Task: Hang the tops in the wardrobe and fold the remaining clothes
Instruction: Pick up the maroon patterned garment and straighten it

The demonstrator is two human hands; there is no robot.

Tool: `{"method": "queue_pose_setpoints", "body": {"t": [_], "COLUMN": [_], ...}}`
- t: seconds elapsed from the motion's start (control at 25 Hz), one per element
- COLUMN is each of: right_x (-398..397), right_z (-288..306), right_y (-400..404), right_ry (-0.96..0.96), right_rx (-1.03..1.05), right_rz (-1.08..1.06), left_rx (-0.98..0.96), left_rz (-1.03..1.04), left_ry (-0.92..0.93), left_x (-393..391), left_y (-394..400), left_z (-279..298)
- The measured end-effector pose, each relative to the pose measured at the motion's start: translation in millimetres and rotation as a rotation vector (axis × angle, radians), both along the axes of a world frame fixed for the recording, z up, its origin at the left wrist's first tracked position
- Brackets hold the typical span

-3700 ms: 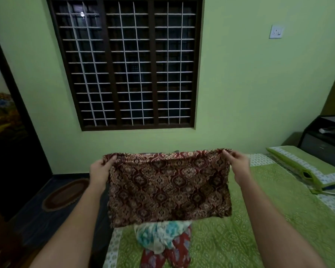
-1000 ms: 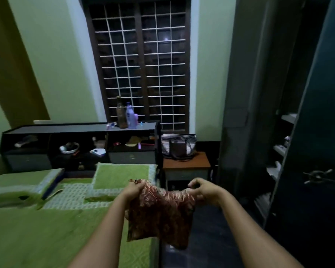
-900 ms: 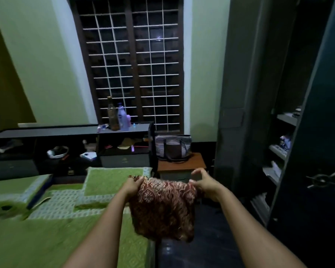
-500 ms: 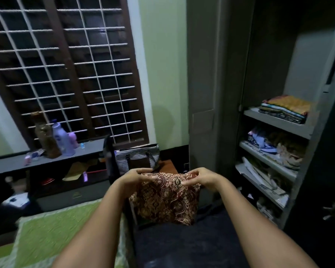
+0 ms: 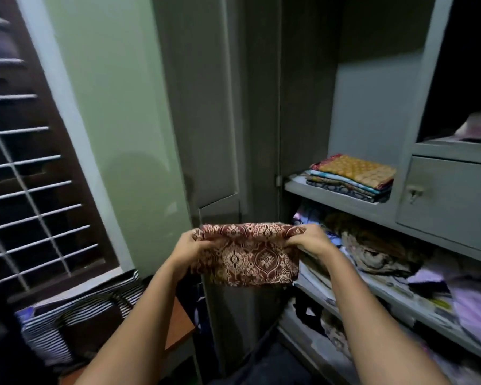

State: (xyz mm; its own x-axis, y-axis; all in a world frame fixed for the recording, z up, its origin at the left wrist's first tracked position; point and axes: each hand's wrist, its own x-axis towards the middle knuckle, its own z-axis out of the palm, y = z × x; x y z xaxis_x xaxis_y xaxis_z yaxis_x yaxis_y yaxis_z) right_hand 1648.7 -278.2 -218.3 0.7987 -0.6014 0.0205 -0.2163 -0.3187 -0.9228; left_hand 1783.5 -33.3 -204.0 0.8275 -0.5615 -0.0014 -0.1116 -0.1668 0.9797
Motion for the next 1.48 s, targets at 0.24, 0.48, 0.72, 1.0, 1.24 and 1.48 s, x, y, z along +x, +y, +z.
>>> {"method": "queue_pose_setpoints", "body": {"t": [0.24,0.48,0.72,1.0,1.24,1.48], "right_x": [45.3,99.7,106.5,115.1,171.8,167.7], "right_z": [-0.5,22.7,65.0,98.7,58.0,8.9], "right_y": [-100.8,-181.8,-292.1,-437.3,-491.7,-480.0], "right_ry": [-0.24,0.109,0.154,0.571,0.762,0.903], "right_rx": [0.214,-0.396,-0.449,-0.36,-0.42,-0.387], "right_rz": [-0.374,-1.076,-1.264,-1.291,-0.706,-0.76], "left_rx": [-0.043,0.271,0.087,0.31,0.387,0.594], "left_rz": [0.057,0.085,-0.164,-0.238,-0.814,-0.752], "left_ry": [-0.128,-0.537,-0.805,-0.876,-1.042,-1.159], "left_x": [73.6,100.7,151.5,164.0,133.1,164.2], "left_y": [-191.4,-352.5,-492.3,-651.3,-719.2,-719.7], "left_z": [-6.4,14.5,67.3,88.3,43.2,-12.9]}}
